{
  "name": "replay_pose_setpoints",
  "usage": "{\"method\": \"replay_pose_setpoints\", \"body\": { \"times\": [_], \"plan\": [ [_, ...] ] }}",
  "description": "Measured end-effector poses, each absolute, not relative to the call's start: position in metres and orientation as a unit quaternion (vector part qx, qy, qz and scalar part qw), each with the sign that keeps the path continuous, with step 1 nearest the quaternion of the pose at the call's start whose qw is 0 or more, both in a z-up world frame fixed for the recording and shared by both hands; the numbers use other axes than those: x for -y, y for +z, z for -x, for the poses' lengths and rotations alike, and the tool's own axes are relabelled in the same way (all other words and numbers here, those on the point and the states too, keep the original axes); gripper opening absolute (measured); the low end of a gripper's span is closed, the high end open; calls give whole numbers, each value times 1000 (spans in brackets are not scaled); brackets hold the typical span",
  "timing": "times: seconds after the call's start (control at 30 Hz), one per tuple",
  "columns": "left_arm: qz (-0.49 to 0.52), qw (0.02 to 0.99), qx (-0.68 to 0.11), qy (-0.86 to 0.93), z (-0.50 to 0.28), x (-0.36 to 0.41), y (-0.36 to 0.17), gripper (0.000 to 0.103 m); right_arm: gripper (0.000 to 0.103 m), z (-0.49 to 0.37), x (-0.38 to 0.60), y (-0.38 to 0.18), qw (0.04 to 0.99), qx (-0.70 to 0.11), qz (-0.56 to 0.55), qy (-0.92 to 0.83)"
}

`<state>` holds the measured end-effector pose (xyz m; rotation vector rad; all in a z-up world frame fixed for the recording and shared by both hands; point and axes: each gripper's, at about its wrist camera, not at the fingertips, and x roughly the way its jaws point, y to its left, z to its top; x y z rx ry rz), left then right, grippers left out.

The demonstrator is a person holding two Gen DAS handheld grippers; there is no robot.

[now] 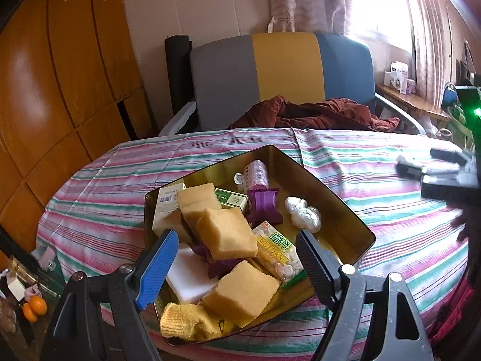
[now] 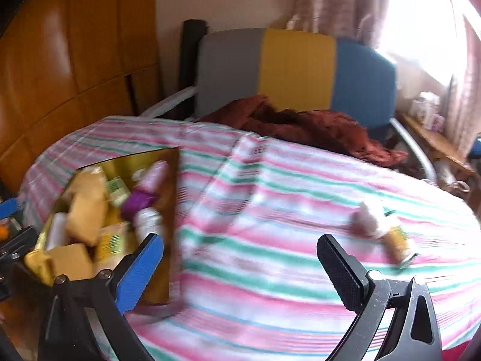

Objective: Organize objects
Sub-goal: 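Move both grippers back to the cotton balls and WEIDAN packet on the sheet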

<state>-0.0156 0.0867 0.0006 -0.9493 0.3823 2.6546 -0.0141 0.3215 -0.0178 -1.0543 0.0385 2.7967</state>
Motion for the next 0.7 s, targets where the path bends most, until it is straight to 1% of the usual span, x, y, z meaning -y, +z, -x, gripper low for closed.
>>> {"method": "replay_pose_setpoints", "body": {
  "times": [0.17, 0.33, 0.43, 0.47, 0.53, 0.7],
  "plan": [
    [327, 152, -147, 921, 13, -96, 2, 82, 103, 22, -377, -15, 139, 15, 352, 926],
    [327, 157, -163, 917, 12, -108, 3, 82, 103, 24, -448, -37, 224, 15, 375, 899],
    [327, 165, -170, 915, 12, -119, 3, 82, 103, 14, -491, -58, 266, -40, 394, 879],
    [326, 169, -173, 914, 12, -122, 4, 82, 103, 15, -508, -65, 284, -74, 421, 858],
    [324, 177, -179, 912, 12, -131, 4, 82, 103, 9, -527, -63, 288, -131, 414, 853],
    [321, 204, -193, 905, 11, -156, 5, 82, 103, -4, -548, -63, 307, -189, 414, 836]
  ]
}}
